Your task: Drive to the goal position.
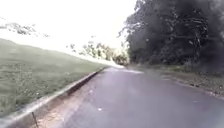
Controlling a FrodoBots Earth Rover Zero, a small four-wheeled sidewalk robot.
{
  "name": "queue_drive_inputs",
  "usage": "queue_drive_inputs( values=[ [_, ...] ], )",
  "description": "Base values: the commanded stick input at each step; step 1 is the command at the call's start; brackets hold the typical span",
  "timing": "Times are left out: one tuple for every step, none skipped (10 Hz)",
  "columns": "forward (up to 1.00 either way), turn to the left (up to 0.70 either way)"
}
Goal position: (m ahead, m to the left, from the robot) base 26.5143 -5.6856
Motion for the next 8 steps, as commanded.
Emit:
queue_drive_inputs(
  values=[
    [1.00,-0.27],
    [1.00,-0.27],
    [1.00,-0.27],
    [1.00,-0.27],
    [1.00,0.00],
    [1.00,0.00],
    [1.00,0.00],
    [1.00,0.00]
  ],
)
